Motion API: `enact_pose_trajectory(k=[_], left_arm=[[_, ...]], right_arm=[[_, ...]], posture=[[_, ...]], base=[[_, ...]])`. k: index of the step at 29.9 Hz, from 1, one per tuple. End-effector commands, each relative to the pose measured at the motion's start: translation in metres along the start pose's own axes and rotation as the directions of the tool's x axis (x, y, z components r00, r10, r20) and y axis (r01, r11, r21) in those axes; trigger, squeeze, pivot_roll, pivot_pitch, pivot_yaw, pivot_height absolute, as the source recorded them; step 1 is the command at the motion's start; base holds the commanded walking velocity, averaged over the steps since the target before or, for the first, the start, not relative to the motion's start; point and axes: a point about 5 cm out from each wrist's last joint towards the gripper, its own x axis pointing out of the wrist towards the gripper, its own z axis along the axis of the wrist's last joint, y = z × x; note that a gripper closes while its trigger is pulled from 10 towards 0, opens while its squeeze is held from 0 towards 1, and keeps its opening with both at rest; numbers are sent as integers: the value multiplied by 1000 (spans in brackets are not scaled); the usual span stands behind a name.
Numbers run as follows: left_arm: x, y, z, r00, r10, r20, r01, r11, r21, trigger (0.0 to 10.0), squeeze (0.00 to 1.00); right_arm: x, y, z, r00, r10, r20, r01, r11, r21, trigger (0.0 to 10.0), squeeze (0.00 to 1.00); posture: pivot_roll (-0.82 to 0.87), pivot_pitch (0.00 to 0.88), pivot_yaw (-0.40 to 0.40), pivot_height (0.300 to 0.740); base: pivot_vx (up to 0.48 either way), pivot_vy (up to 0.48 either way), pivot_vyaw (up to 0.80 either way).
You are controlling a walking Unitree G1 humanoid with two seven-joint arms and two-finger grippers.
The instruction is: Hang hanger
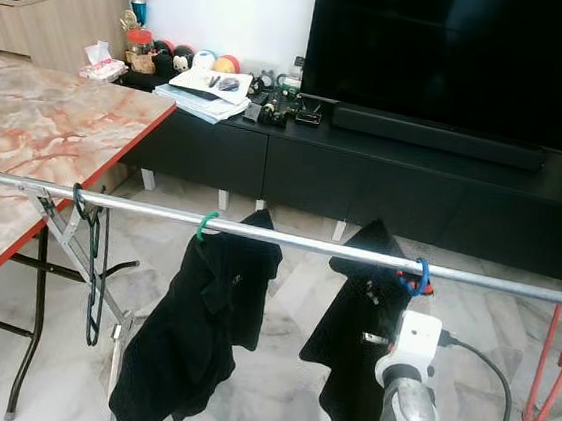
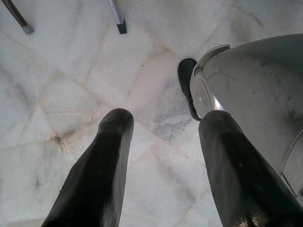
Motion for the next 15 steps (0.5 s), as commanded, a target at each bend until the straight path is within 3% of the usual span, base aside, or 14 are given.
enact_pose_trajectory(k=[1, 4, 8, 15], left_arm=[[-1, -2, -5, 1000, -1, -19, 1, 1000, -7, 10000, 0], [-1, -2, -5, 1000, -2, -20, 2, 1000, -9, 10000, 0], [-1, -2, -5, 1000, -6, -21, 6, 1000, -7, 10000, 0], [0, -2, -4, 1000, -5, -18, 5, 1000, -9, 10000, 0]], right_arm=[[1, -4, 3, 1000, -22, 4, 22, 1000, -19, 0, 0], [2, -6, 2, 999, -26, -23, 25, 1000, -16, 0, 0], [8, -11, -3, 983, -73, -167, 63, 996, -62, 0, 0], [21, -4, 15, 988, -67, -142, 66, 998, -15, 0, 0]], posture=[[132, 0, -38, 740], [131, 0, -36, 740], [131, 0, -36, 740], [140, 0, -38, 740]], base=[[0, 0, 0], [0, 0, 0], [0, 0, 0], [0, 0, 0]])
